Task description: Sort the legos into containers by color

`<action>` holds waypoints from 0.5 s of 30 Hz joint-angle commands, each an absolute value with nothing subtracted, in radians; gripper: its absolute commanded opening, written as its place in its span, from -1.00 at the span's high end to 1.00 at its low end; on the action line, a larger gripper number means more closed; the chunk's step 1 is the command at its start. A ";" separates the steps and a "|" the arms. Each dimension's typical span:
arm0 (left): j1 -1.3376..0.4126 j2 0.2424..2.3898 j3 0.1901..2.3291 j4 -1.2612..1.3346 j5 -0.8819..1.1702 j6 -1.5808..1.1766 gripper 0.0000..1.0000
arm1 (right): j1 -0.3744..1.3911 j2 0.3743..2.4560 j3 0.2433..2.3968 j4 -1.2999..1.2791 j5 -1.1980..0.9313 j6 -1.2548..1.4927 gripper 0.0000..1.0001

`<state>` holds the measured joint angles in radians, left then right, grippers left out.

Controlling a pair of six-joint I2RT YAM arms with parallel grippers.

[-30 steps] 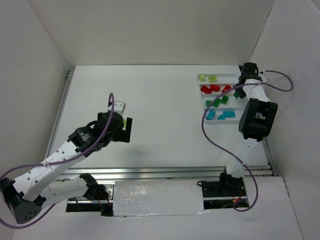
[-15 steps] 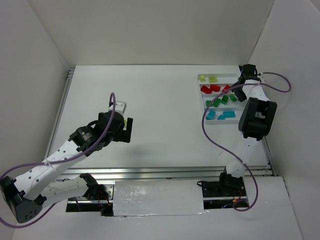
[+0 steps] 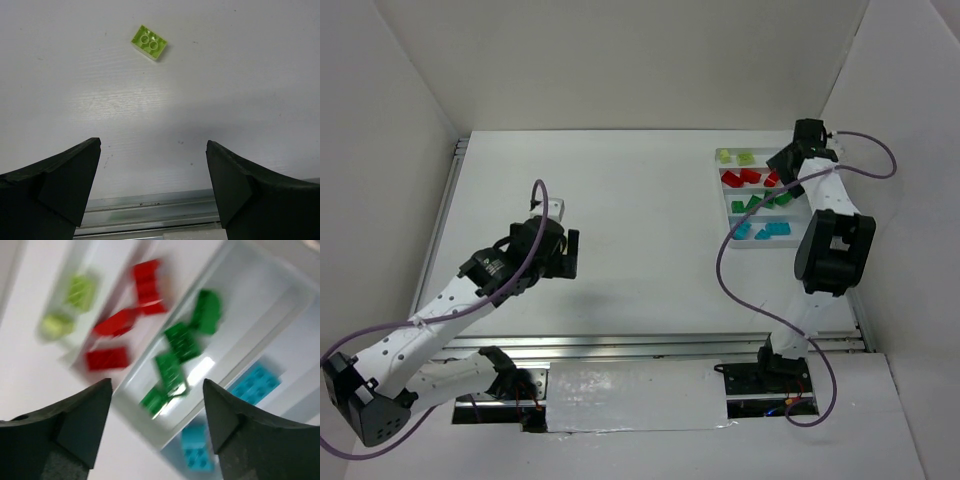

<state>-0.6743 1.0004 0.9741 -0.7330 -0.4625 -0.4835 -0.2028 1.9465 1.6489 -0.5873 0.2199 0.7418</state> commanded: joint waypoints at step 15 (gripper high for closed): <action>-0.545 1.368 1.058 -0.563 -0.434 -0.895 -0.99 | 0.207 1.100 0.986 -0.229 -0.465 0.664 -0.99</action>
<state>-0.5644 1.2690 1.0142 -0.6079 -0.4145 -0.7063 0.1806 1.1255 1.0435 -0.3328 -0.2424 0.6727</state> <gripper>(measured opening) 0.994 0.994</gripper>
